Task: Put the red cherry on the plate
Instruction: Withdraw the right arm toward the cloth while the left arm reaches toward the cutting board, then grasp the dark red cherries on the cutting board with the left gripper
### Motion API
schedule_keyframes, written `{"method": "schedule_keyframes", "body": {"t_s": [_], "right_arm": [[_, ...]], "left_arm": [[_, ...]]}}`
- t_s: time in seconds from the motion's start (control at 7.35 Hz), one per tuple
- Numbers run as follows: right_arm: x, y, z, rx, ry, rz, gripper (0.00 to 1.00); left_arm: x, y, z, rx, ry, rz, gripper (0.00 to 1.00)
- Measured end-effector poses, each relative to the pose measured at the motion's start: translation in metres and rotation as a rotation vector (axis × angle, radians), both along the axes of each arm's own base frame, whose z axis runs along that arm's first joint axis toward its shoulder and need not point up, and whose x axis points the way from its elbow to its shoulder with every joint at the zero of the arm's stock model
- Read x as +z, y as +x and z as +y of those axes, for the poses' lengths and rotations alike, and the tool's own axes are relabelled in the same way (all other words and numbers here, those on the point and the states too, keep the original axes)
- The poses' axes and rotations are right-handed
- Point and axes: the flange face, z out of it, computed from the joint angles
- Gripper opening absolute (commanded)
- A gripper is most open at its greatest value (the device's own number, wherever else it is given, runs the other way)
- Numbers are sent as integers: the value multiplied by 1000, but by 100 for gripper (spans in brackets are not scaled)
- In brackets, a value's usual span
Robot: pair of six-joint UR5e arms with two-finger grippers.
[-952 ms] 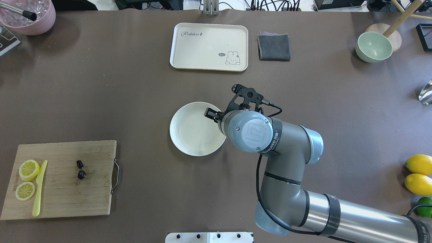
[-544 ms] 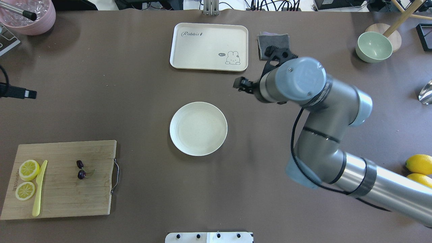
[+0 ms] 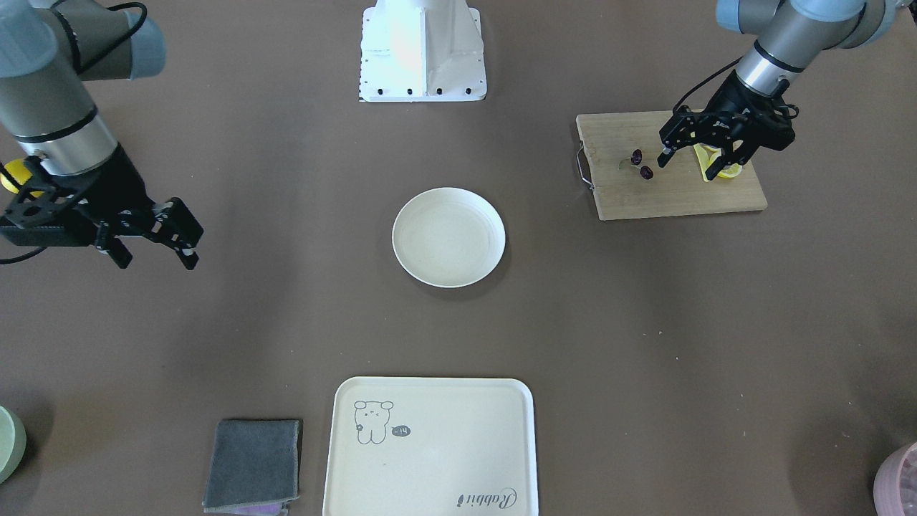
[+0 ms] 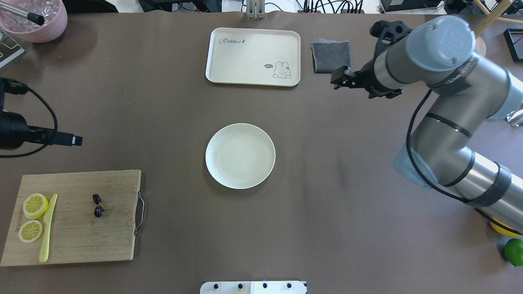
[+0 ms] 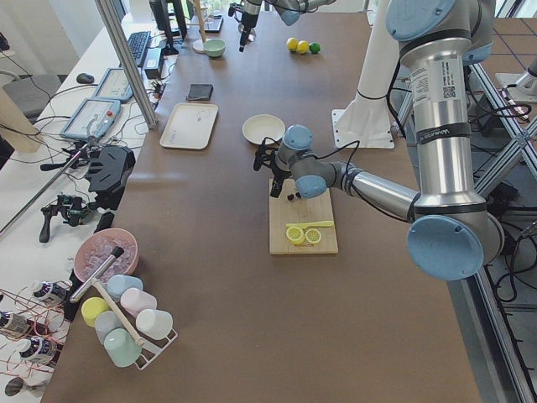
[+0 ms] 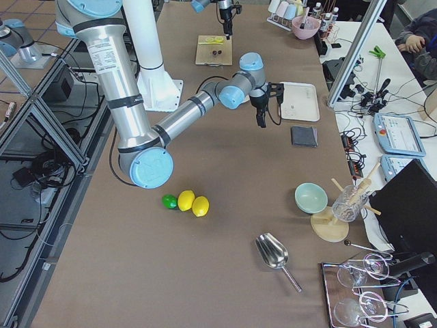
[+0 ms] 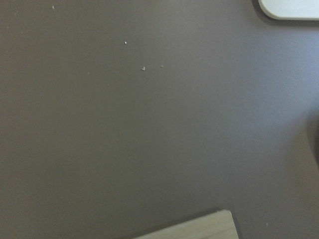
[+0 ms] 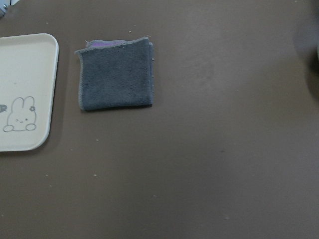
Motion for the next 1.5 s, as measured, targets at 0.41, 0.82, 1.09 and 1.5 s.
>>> {"method": "schedule_keyframes", "body": {"t_s": [0.41, 0.82, 1.09, 1.5], "right_arm": [[33, 41, 4, -25, 13, 39, 100], [35, 46, 4, -22, 14, 40, 100], [35, 47, 4, -22, 14, 39, 100], [35, 48, 4, -22, 13, 37, 100]], "left_arm": [[23, 55, 46, -56, -32, -74, 57], [27, 65, 55, -64, -24, -88, 25], [30, 66, 55, -61, -22, -94, 25], [29, 68, 55, -59, -21, -93, 0]]}}
